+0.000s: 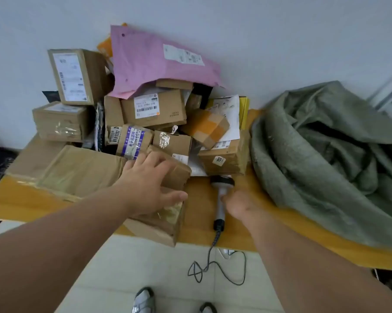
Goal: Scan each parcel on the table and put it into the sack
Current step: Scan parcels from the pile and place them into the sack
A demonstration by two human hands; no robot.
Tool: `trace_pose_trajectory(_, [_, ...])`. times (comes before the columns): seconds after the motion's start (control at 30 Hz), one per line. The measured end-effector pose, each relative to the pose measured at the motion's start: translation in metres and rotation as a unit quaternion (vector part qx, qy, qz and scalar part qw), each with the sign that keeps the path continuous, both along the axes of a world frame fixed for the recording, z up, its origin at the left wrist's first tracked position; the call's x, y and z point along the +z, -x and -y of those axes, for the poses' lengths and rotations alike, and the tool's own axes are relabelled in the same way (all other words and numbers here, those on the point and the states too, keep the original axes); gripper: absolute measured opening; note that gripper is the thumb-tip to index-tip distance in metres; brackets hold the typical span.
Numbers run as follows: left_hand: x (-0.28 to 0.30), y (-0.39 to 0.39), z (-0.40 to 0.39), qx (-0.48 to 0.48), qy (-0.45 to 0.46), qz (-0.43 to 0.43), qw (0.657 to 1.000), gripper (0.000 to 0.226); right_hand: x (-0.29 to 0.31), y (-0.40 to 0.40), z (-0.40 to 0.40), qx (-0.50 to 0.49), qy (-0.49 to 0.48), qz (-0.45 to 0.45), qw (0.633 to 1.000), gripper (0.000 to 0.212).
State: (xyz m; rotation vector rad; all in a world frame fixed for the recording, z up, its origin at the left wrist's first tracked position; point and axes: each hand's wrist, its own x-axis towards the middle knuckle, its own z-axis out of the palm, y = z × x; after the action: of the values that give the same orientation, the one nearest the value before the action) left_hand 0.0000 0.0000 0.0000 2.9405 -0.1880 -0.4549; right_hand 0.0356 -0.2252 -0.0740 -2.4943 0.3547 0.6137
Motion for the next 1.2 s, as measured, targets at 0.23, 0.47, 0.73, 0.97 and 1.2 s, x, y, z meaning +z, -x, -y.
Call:
trace_pose_trajectory(0.23, [-0.008, 0.004, -0.012, -0.108, -0.074, -0.127, 0.983, 0.116, -0.027, -0.007, -0.007, -0.096, -0.046, -0.054, 0.993, 0.031])
trace_pose_trajectory(0.47, [-0.008, 0.008, -0.012, -0.157, -0.121, -0.142, 0.97, 0.137, -0.033, -0.006, -0.003, -0.142, -0.099, -0.098, 0.98, 0.031])
trace_pose_trajectory(0.73, [-0.006, 0.013, -0.005, -0.166, -0.133, -0.07, 0.975, 0.12, -0.028, 0.012, 0.011, -0.203, -0.219, -0.165, 0.94, 0.034])
trace_pose_trajectory(0.97, [0.017, 0.025, 0.005, -0.14, -0.114, -0.006, 0.984, 0.11, 0.011, 0.032, 0.028, -0.242, -0.34, -0.258, 0.871, 0.016])
trace_pose_trajectory(1.2, [0.057, 0.041, 0.023, -0.126, -0.093, 0.051, 0.986, 0.107, 0.069, 0.049, 0.041, -0.254, -0.384, -0.207, 0.863, 0.008])
